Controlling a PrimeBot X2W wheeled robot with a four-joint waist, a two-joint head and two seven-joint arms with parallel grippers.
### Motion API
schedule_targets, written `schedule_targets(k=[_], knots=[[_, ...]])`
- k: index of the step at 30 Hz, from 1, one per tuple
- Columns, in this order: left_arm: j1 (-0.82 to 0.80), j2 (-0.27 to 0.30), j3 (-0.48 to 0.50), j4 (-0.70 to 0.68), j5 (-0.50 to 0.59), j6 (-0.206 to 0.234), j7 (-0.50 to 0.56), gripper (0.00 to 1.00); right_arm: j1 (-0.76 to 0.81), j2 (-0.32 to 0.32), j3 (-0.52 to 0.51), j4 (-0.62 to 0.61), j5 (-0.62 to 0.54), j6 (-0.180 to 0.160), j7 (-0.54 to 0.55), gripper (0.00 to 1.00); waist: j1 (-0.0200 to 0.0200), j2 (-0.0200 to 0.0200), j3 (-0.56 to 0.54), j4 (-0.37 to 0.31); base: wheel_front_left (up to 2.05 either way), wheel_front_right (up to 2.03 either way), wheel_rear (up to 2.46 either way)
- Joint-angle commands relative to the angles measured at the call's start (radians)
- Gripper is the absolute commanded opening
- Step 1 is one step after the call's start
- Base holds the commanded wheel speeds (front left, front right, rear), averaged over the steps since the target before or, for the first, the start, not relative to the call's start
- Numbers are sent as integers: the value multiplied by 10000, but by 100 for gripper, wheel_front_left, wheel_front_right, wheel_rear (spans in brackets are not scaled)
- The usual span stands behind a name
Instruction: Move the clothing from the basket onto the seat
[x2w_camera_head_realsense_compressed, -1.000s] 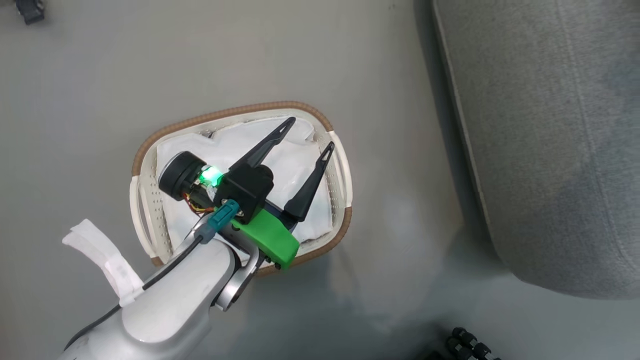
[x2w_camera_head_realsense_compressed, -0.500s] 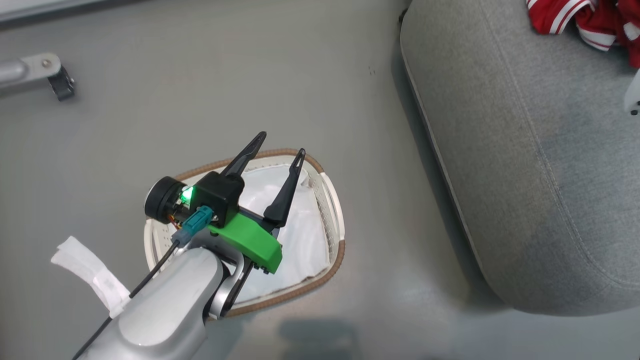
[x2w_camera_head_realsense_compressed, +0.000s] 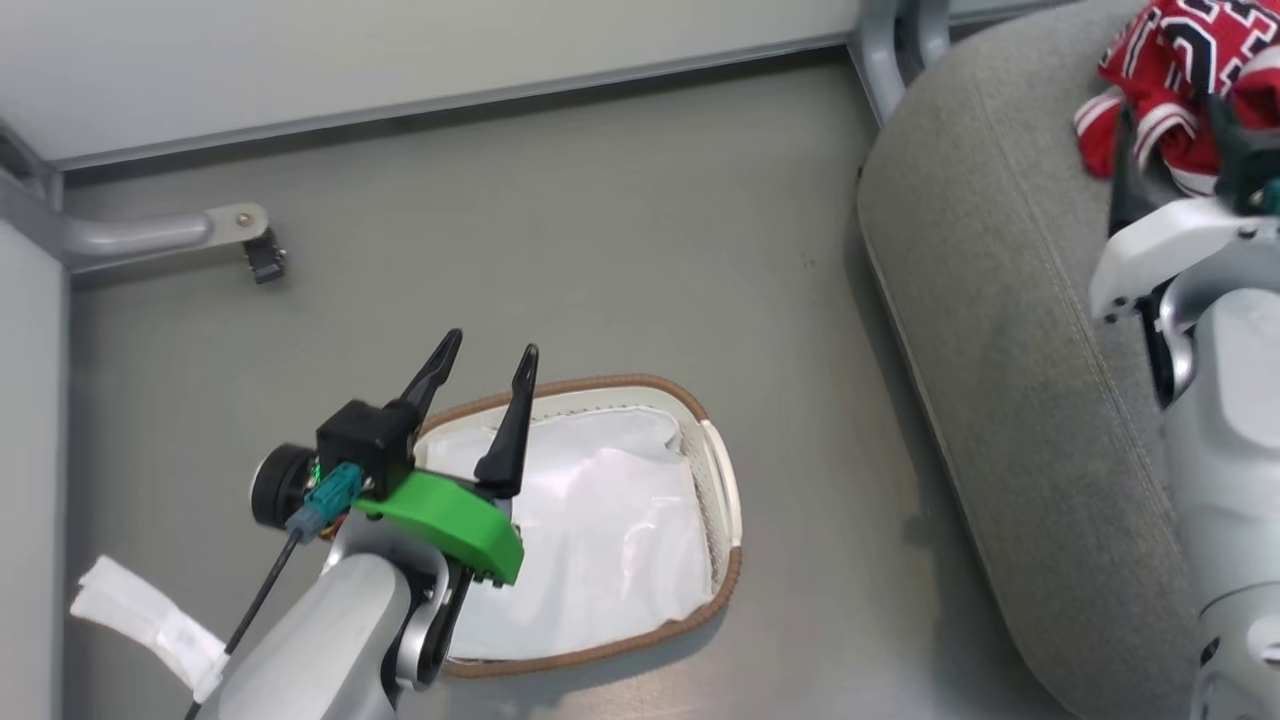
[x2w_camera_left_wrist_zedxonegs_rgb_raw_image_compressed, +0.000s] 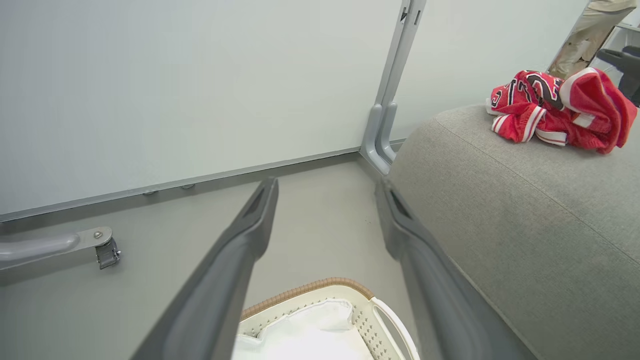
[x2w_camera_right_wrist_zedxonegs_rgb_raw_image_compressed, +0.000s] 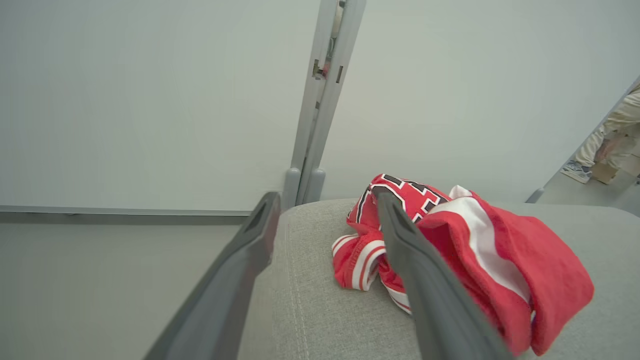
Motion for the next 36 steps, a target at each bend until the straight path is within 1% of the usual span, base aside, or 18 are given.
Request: schedule_targets(k=[1, 4, 10, 17, 20, 23, 28, 36], knots=[[331, -56, 226, -23, 142, 14, -29, 100, 380, 90, 139, -190, 62, -14, -43, 100, 1, 0, -633, 645, 0, 0, 0], [838, -203, 732, -39, 219, 2, -29, 100, 1011, 420, 376, -615, 315, -14, -42, 100, 1, 0, -906, 937, 0, 0, 0], [1915, -422, 1798, -91, 462, -53, -18, 100, 2627, 894, 658, -1948, 772, -14, -44, 100, 1, 0, -1352, 1387, 0, 0, 0], [2933, -590, 2761, -327, 944, 24, -19, 100, 4686, 1204, 520, -3821, 1075, -14, -44, 100, 1, 0, -1665, 1647, 0, 0, 0], [3304, -781, 3189, -467, 1007, -28, -20, 100, 5474, 1221, 810, -4414, 1678, -14, -38, 100, 1, 0, -1786, 1644, 0, 0, 0], [3641, -846, 3481, -500, 1148, -99, -20, 100, 6125, 1213, 1108, -4812, 2201, -13, -36, 100, 1, 0, -1897, 1624, 0, 0, 0], [4107, -1029, 3775, -561, 1386, -186, -20, 100, 6945, 1220, 1458, -5289, 2745, -14, -35, 100, 1, 0, -2052, 1648, 0, 0, 0], [4601, -1172, 4180, -567, 1442, -270, -20, 100, 7515, 1218, 1846, -5520, 3196, -14, -37, 100, 1, 0, -2143, 1693, 0, 0, 0]])
